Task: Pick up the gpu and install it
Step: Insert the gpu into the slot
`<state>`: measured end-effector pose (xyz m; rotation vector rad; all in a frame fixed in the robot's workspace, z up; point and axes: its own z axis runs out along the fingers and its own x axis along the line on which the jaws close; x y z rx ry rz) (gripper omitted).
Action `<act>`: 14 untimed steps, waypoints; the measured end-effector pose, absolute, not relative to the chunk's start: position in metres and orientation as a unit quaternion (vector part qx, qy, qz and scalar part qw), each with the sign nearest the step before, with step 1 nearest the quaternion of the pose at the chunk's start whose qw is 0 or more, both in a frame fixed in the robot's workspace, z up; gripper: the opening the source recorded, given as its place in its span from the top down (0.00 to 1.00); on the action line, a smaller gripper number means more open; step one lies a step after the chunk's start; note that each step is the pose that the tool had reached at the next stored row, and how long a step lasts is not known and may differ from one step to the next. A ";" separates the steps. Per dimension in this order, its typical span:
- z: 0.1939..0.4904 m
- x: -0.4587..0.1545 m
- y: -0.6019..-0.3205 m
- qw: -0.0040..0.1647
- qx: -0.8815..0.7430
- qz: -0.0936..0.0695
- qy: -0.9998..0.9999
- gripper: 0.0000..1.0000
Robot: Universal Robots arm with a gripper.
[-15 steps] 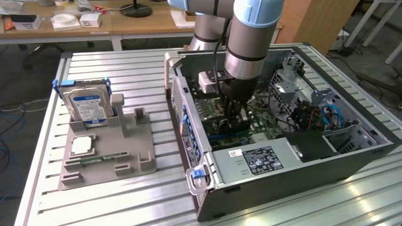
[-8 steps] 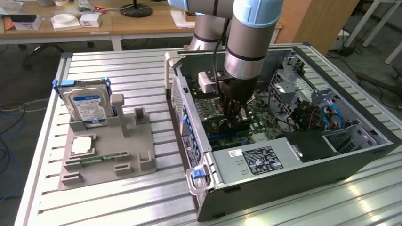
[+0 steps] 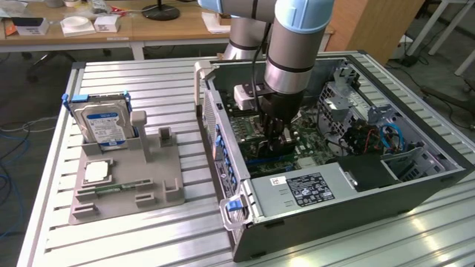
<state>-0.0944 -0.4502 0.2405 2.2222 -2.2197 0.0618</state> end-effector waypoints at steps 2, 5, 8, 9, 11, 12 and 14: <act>0.240 -0.094 -0.450 0.000 0.707 0.020 -0.707 0.73; 0.240 -0.094 -0.450 0.000 0.707 0.020 -0.707 0.73; 0.240 -0.094 -0.450 0.000 0.707 0.020 -0.707 0.73; 0.240 -0.094 -0.450 0.000 0.707 0.020 -0.707 0.73; 0.239 -0.094 -0.450 0.000 0.707 0.020 -0.707 0.73; 0.239 -0.094 -0.450 0.000 0.707 0.020 -0.707 0.73; 0.237 -0.094 -0.450 0.000 0.707 0.020 -0.707 0.73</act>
